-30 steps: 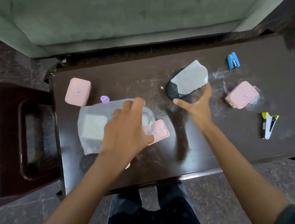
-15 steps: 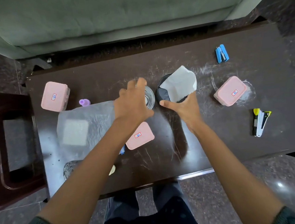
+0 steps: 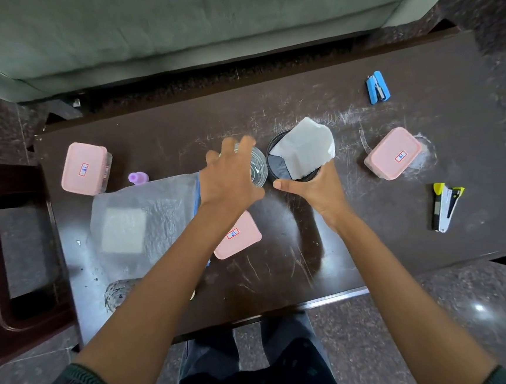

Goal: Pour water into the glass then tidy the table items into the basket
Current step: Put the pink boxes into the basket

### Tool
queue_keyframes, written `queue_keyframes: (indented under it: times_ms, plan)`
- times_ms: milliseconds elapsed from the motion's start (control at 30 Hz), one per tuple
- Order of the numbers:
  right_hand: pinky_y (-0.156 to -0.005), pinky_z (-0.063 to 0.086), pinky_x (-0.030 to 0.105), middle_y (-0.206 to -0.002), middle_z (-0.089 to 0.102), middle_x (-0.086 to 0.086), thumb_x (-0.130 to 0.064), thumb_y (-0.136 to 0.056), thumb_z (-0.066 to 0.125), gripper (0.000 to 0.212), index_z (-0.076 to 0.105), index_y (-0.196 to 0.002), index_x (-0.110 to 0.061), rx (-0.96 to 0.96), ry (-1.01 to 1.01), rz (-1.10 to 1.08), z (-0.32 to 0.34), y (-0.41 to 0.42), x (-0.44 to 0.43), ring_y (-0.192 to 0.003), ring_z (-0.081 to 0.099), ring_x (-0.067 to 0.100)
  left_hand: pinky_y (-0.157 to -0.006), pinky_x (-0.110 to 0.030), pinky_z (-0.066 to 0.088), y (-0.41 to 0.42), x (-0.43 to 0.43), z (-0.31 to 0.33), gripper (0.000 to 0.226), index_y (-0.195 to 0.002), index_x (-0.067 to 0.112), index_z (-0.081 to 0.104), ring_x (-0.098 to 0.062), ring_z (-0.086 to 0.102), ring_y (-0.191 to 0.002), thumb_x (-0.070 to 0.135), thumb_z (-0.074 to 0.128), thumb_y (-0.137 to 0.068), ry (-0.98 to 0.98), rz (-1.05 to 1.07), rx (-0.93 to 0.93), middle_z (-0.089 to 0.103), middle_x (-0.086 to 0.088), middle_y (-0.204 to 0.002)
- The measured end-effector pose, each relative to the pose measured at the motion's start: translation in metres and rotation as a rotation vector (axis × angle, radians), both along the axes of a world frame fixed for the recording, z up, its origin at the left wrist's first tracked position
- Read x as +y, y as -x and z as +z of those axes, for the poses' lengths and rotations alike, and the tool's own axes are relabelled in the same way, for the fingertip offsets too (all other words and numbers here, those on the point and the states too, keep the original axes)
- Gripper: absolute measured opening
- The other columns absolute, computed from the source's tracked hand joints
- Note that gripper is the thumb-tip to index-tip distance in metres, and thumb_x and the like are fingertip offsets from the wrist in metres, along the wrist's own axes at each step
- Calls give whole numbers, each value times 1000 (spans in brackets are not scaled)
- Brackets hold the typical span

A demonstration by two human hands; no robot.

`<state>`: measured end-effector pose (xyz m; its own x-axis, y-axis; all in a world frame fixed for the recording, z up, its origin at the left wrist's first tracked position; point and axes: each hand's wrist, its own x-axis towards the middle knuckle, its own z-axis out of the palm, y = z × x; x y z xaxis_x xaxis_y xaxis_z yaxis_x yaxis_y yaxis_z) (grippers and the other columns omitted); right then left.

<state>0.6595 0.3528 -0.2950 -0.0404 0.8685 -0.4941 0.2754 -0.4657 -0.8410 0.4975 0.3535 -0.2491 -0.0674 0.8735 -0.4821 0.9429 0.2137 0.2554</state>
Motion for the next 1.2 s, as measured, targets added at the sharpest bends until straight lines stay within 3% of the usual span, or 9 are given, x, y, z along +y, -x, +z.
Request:
queue_keyframes:
  times_ms: [133,367,733,800,900,1000,1067,1133,1200]
  plan:
    - [-98,49,35,-124,61,1,-37,-46,89,95,46,-128,-18,-16,3,29,0,-1,7,-116,56,15,-71,-37,46,2,-3,-3,77,-130,28,36,-33,47,-111,29,79,-66,-25,22,-12,41,-5,-133]
    - [-93,49,29,-120,63,-2,-36,-47,88,90,48,-126,-19,-31,6,70,2,-3,7,-112,58,12,-70,-34,42,3,-9,-7,79,-132,30,35,-31,45,-113,30,78,-66,-59,41,-41,39,-2,-136]
    - [-99,47,31,-124,59,0,-20,-57,89,86,43,-130,-18,-23,10,68,13,-1,-3,-114,57,10,-102,-48,40,6,-20,-18,103,-146,37,15,-32,32,-134,49,78,-66,-74,70,-91,16,-5,-156]
    - [-98,44,22,-133,50,-6,-16,-58,88,103,27,-140,-21,1,59,18,19,-5,-10,-118,51,2,-104,-47,37,16,-27,-15,105,-147,35,11,-32,28,-138,54,75,-66,-103,107,-138,18,-6,-156]
    - [-73,45,1,-123,43,-16,5,-67,78,106,12,-146,-23,62,107,-76,28,-10,-23,-102,49,-13,-105,-42,35,45,-38,-7,80,-145,28,25,-27,33,-134,54,62,-79,-253,176,-194,36,-4,-149]
    - [-60,48,10,-101,51,-3,13,-73,68,78,33,-135,-18,-17,152,-246,27,-9,-47,-80,53,4,-102,-36,35,94,-49,-6,49,-132,19,49,-28,45,-123,39,57,-88,-379,299,-174,53,-6,-133]
    - [-59,47,20,-92,56,10,14,-74,63,42,56,-105,-14,-92,201,-282,20,-1,-66,-71,54,15,-99,-40,37,132,-54,-12,40,-125,15,55,-31,47,-118,31,58,-88,-391,365,-103,57,-9,-129]
    - [-59,49,18,-79,62,12,15,-74,61,33,63,-83,-16,-130,224,-173,9,13,-88,-71,56,21,-99,-42,38,168,-58,-22,40,-123,13,57,-33,46,-120,28,59,-86,-361,440,-41,56,-10,-130]
    - [-66,52,19,-82,67,12,15,-74,58,32,65,-82,-16,-219,107,14,5,32,-106,-73,60,23,-102,-44,36,193,-61,-32,47,-128,11,53,-34,42,-125,25,62,-84,-324,487,9,49,-13,-137]
